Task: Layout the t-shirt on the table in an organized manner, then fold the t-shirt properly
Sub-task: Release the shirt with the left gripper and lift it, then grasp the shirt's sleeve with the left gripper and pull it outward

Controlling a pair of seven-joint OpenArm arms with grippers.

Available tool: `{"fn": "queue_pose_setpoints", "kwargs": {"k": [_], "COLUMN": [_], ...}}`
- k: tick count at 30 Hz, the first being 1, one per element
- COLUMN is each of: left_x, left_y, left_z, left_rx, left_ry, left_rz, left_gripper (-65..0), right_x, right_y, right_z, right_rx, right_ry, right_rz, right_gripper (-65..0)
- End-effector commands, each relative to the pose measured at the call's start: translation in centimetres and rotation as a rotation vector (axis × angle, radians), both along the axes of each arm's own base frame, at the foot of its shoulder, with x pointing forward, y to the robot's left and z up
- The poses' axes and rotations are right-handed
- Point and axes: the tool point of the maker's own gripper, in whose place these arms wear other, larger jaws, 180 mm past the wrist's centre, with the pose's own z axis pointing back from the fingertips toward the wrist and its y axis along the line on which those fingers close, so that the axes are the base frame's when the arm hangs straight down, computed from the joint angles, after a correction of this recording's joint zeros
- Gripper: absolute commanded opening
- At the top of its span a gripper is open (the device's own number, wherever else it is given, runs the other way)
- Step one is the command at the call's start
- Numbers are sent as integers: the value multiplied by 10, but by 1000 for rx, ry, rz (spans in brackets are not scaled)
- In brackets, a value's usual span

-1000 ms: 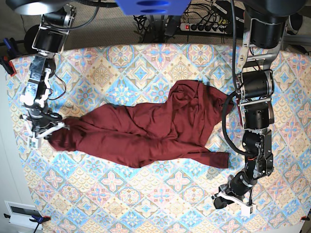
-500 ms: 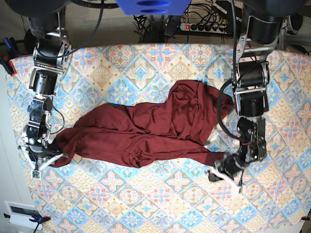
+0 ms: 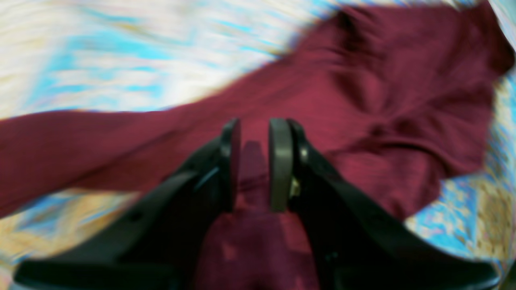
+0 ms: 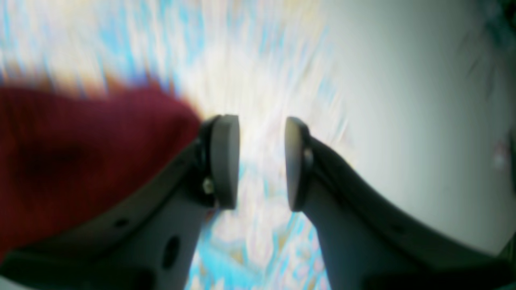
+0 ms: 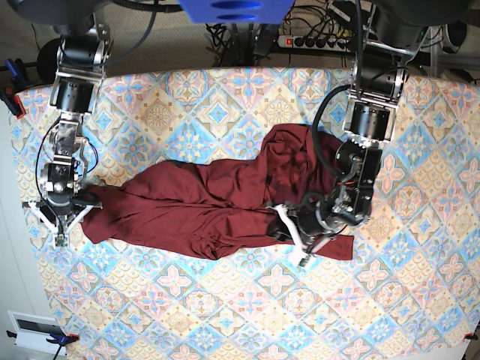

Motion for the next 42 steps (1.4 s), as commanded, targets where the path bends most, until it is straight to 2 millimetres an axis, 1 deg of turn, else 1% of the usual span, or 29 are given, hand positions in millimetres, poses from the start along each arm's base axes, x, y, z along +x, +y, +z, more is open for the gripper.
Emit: {"fn": "queue_pose_setpoints", "kwargs": {"k": [1,3,5,6,8,10,12,16,21,24,25,28,29,30,32,34,37,39,42], "left_x": [16,14,22,27,34,42,45,50,54,56,57,65,68,69,70,64,60,54,53], "left_y": [-4,-24,-32,-33,-31,-29,-22,-14,19,51,61,105,121,130,141,150,150,151,157], "left_z": [26,22,24,22,10,6,-2,-1,-5,-6,-2,12,17,21,23,16,9,0,-8], "left_rx": [-19,-38,-51,-50,-54,-57,-55,-51,21,58,64,49,37,25,5,11,18,17,18], "left_ry": [-74,-69,-86,-85,-58,-52,-44,-74,-87,-90,-99,-128,-134,-139,-142,-119,-96,-83,-55], "left_rz": [-4,-29,-27,-22,7,28,51,73,98,133,146,248,290,320,360,377,374,387,460], "left_gripper": [-503,-487,-468,-457,-432,-413,-398,-387,-387,-387,-387,-387,-386,-385,-384,-384,-384,-384,-384], "right_x": [20,14,7,5,2,2,1,-12,-12,-12,-12,-12,-12,-12,-11,-11,-11,-10,-11], "right_y": [-6,-3,0,1,8,14,14,14,14,15,15,16,19,22,24,27,29,32,32], "right_z": [47,47,43,43,39,38,37,20,21,20,20,20,18,17,15,14,13,12,12], "right_rx": [-46,-56,-62,-66,-53,-44,-43,-44,-45,-44,-44,-43,-33,-26,-19,-15,-12,-2,0], "right_ry": [-135,-138,-131,-132,-130,-137,-134,-92,-94,-94,-94,-94,-95,-95,-95,-94,-93,-96,-97], "right_rz": [18,28,36,40,47,53,53,55,57,57,59,60,60,61,61,66,70,67,66], "right_gripper": [-470,-470,-470,-470,-470,-470,-470,-470,-470,-470,-470,-470,-470,-470,-470,-470,-470,-470,-470]}}
